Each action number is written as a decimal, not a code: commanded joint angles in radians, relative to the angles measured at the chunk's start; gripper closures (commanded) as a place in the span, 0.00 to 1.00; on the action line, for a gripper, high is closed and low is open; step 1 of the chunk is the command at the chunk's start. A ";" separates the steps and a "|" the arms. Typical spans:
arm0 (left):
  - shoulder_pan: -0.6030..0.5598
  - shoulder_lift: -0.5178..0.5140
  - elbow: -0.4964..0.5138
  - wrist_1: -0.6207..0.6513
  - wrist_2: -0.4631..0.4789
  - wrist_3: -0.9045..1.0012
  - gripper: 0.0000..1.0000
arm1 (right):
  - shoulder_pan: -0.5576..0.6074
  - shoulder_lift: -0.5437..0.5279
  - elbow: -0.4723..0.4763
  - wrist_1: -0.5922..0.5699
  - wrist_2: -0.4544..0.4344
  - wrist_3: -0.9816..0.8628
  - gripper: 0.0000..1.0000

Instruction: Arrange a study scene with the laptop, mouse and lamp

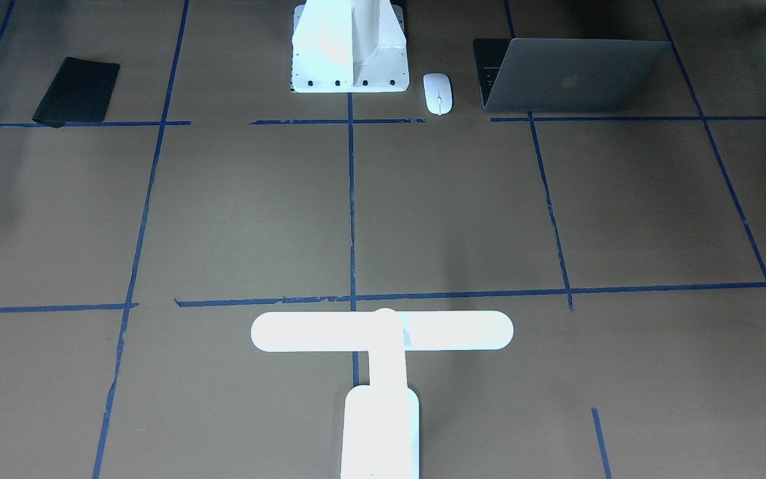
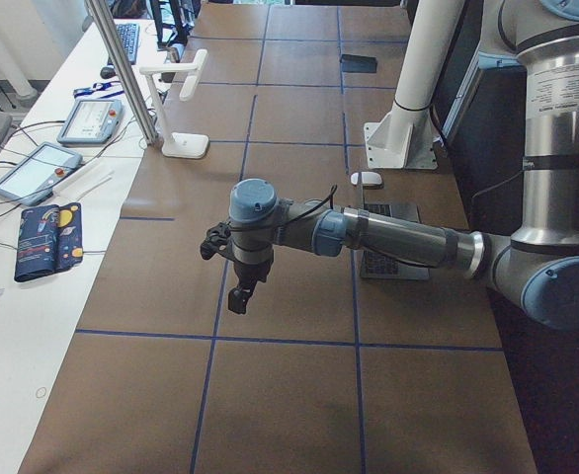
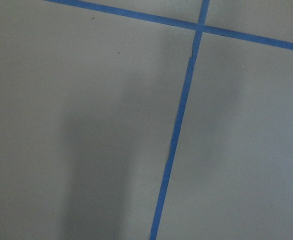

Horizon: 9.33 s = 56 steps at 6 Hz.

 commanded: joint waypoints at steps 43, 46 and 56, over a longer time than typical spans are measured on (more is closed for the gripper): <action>0.446 -0.690 0.271 -0.314 -0.130 0.119 0.00 | 0.002 0.000 -0.005 -0.003 -0.005 0.003 0.00; 0.425 -0.462 -0.049 0.252 -0.124 0.028 0.00 | -0.009 0.008 0.006 -0.005 0.002 0.005 0.00; 0.405 -0.098 -0.257 0.264 -0.080 -0.502 0.00 | -0.867 -0.357 0.066 1.053 -0.347 1.371 0.00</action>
